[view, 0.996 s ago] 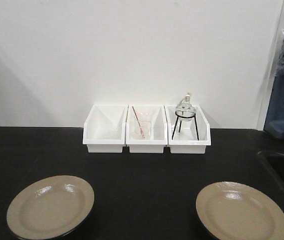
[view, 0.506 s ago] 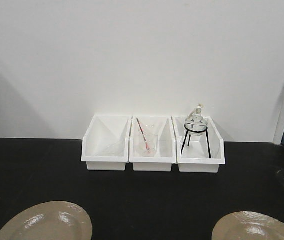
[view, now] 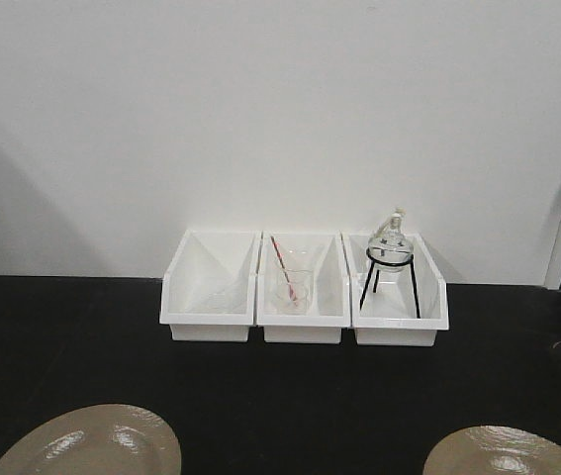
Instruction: Arrange circular plates on left workspace
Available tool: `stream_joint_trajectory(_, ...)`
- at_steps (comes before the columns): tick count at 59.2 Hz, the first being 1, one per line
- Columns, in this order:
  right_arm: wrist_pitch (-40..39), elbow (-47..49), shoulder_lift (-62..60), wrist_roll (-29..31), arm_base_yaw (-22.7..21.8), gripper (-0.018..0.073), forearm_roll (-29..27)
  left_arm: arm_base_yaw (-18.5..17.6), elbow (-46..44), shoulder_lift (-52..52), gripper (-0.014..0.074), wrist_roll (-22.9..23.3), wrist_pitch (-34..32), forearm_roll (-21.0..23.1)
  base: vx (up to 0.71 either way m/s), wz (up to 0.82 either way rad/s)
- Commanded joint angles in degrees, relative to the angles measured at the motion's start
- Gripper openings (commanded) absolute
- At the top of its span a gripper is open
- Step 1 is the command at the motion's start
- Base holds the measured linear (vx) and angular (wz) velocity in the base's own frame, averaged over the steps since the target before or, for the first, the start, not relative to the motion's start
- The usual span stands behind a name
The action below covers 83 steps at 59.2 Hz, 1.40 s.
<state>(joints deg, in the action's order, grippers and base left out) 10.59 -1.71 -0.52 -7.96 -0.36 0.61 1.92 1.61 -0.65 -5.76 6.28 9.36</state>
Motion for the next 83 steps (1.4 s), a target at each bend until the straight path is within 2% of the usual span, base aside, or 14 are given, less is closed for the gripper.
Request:
stream_joint_trajectory(1,-4.6,-0.3,-1.0,0.3,0.1,0.0,0.6,-0.2,0.7,-0.8,0.0002,0.5,-4.9,0.2,0.0,0.0)
stream_joint_trajectory(21,-5.4,-0.3,-1.0,0.3,0.1,0.0,0.6,-0.2,0.7,-0.8,0.0002,0.5,-5.0,0.2,0.0,0.0)
stream_joint_trajectory(27,-8.1,-0.3,-1.0,0.3,0.1,0.0,0.6,-0.2,0.7,-0.8,0.0002,0.5,-5.2,0.2,0.0,0.0)
stream_joint_trajectory(31,-11.7,-0.3,-1.0,0.3,0.1,0.0,0.6,-0.2,0.5,-0.8,0.0002,0.5,-8.0,0.2,0.0,0.0)
stream_joint_trajectory(36,-15.1,0.4,-1.0,0.3,0.1,0.0,0.6,-0.2,-0.2,-0.8,0.0002,3.1,-12.2,2.9,0.0,0.0)
stream_joint_trajectory(40,-15.1,2.5,-1.0,0.3,0.1,0.0,0.6,-0.2,-1.0,-0.8,0.0002,5.8,-14.7,6.1,0.0,0.0)
stream_joint_trajectory(45,-15.1,7.2,-0.8,0.4,0.1,0.0,0.6,-0.2,-3.9,-0.8,0.0002,8.0,-14.4,8.8,0.0,0.0)
stream_joint_trajectory(51,-15.0,14.2,0.7,0.6,0.1,0.0,0.6,-0.2,-9.2,-0.6,0.0002,7.8,-12.3,7.8,0.0,0.0)
stream_joint_trajectory(56,-14.7,20.0,4.5,1.2,0.1,0.0,0.6,-0.2,-14.1,0.7,0.0002,6.8,-12.0,5.4,0.0,0.0)
stream_joint_trajectory(65,-12.8,30.1,15.0,1.5,0.1,0.0,1.0,-0.2,-22.9,9.2,0.0002,6.9,-11.4,1.8,0.0,0.0)
stream_joint_trajectory(83,-1.6,46.2,39.5,3.0,0.1,0.0,1.0,-0.2,-38.6,34.5,0.0002,5.4,-3.2,1.6,0.0,0.0)
